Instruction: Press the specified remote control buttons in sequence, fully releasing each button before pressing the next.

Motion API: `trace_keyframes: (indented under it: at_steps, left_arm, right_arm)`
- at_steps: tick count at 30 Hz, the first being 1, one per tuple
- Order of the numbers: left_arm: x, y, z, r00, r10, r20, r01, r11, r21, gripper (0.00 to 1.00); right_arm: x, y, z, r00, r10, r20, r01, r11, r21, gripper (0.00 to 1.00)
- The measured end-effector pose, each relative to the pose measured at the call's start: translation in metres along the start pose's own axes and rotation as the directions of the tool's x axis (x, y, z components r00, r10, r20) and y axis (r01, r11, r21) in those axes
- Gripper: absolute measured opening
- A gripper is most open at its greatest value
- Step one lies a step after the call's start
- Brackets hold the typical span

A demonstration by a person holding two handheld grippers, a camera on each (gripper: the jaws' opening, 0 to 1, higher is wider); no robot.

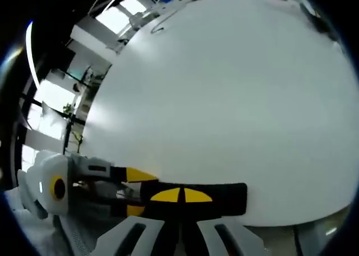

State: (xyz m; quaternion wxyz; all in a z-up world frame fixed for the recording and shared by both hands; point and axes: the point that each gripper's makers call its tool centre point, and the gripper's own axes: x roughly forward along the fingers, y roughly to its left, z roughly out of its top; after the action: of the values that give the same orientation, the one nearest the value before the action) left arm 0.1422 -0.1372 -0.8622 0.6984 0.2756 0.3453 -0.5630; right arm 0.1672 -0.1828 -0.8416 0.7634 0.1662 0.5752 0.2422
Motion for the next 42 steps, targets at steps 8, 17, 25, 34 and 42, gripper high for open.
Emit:
trace_keyframes:
  at_steps: [8, 17, 25, 34, 42]
  left_arm:
    - [0.000, 0.000, 0.000, 1.000, 0.004, -0.004, -0.004, 1.000, 0.008, 0.23]
    - [0.000, 0.002, 0.001, 1.000, 0.007, -0.003, -0.007, 1.000, 0.010, 0.24]
    - [0.001, 0.002, 0.001, 1.000, 0.010, -0.005, -0.009, 1.000, 0.014, 0.23]
    - [0.002, 0.000, 0.001, 0.999, 0.027, -0.038, -0.025, 0.998, 0.050, 0.23]
    - [0.001, 0.001, 0.000, 0.999, 0.022, -0.035, -0.021, 0.999, 0.030, 0.23]
  right_arm:
    - [0.004, 0.002, -0.010, 0.998, -0.005, -0.063, 0.005, 1.000, 0.008, 0.00]
    - [0.008, -0.001, -0.016, 0.994, -0.059, -0.094, 0.051, 0.995, -0.082, 0.00]
    - [0.009, -0.001, -0.013, 0.992, -0.082, -0.091, 0.072, 0.992, -0.107, 0.00]
    - [0.011, -0.001, -0.013, 0.989, -0.121, -0.084, 0.111, 0.988, -0.112, 0.00]
    - [0.011, -0.003, -0.011, 0.989, -0.120, -0.083, 0.108, 0.985, -0.133, 0.00]
